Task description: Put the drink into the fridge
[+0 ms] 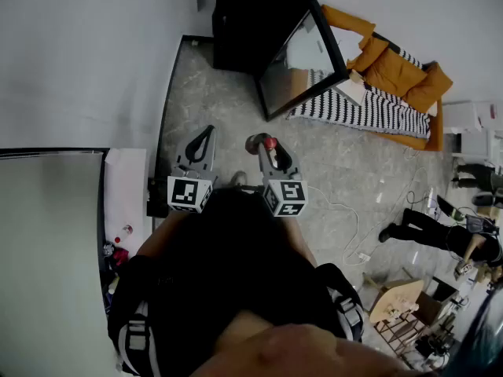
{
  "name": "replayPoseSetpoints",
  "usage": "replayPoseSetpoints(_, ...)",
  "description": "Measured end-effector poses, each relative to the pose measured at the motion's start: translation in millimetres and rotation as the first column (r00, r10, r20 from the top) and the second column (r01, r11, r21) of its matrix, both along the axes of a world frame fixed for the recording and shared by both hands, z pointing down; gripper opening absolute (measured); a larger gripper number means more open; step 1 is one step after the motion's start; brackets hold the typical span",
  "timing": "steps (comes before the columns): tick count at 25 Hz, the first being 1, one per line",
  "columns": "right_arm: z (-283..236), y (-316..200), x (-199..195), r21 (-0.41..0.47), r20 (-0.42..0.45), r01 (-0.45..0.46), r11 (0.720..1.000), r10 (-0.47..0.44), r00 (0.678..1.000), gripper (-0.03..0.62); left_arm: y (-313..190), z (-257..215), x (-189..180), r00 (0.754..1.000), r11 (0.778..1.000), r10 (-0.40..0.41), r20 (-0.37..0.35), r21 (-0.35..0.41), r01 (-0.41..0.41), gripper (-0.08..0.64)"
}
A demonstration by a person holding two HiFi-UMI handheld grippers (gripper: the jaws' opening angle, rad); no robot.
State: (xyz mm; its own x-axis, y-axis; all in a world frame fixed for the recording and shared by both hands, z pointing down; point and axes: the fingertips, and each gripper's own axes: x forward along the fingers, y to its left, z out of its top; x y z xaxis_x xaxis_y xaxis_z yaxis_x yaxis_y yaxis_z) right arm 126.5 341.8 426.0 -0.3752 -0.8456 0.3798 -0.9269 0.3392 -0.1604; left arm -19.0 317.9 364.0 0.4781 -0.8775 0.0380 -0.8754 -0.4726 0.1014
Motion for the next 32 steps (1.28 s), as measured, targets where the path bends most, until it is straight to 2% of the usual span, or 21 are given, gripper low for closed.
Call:
replayPoseSetpoints(19, -1.8, -2.1, -8.3, -0.001, 0.013, 0.014, 1.0, -0.014, 1.0, 0.126, 1.2, -0.4, -6.8, 1.0, 1.0, -0.014, -0.012, -0.007, 0.014, 0.005)
replayPoseSetpoints(32, -2.4, -1.7, -40.7, 0.01, 0.003, -0.004, 1.0, 0.004, 1.0, 0.127, 1.7, 1.4, -42.0, 0.999, 1.0, -0.002, -0.032, -0.005, 0.002, 0.005)
